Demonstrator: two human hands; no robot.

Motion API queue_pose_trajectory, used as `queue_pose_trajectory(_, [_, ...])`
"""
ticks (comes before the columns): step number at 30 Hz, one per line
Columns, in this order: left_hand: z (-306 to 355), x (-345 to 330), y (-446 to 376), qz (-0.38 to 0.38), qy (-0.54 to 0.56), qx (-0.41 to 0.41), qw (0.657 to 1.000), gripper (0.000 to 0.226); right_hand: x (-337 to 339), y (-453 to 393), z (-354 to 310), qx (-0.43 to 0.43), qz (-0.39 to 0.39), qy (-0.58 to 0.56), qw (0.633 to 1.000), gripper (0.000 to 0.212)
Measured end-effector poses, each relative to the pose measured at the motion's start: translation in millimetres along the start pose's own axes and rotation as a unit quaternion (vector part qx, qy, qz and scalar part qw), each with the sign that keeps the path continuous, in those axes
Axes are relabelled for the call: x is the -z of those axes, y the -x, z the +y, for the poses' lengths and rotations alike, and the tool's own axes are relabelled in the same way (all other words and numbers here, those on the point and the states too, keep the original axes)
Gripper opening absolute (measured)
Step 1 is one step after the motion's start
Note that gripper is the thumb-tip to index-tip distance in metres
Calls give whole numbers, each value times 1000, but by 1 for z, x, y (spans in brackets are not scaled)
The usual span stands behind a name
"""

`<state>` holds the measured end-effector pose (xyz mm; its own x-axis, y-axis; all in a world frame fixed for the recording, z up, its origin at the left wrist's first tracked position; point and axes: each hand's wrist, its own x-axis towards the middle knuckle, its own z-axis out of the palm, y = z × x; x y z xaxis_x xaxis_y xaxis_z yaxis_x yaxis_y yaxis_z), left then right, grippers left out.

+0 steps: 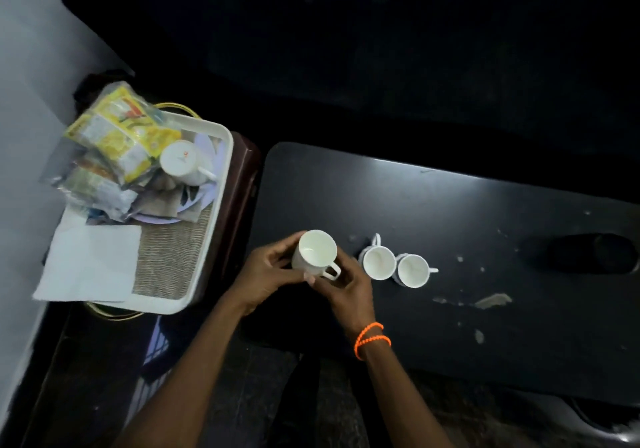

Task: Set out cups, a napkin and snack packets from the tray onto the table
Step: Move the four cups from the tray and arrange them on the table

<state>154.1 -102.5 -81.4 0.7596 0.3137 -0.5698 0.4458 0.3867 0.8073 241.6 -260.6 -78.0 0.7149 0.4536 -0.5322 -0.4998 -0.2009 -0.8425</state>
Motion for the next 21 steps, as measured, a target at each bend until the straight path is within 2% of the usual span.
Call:
queue_pose_trajectory(3, [-17,-27,-5,-15,-80,2,997,78,19,15,25,-21,97,47,994,65])
queue_pose_trajectory(7, [-32,-51,-8,-6,-101,3,995,73,28,28,44,-29,177,87,980,61])
queue_pose_trajectory(13, [-47,-71,-14,16,-126,11,992,73,40,24,53,-34,213,110,970,54])
queue_pose_trajectory(18, [-49,-81,-17,42,-154,-12,987,69,50,20,56,-38,208,146,967,54])
queue_pose_trajectory(21, [-54,-82,-18,51,-172,-18,984,73,49,20,56,-52,236,157,958,58])
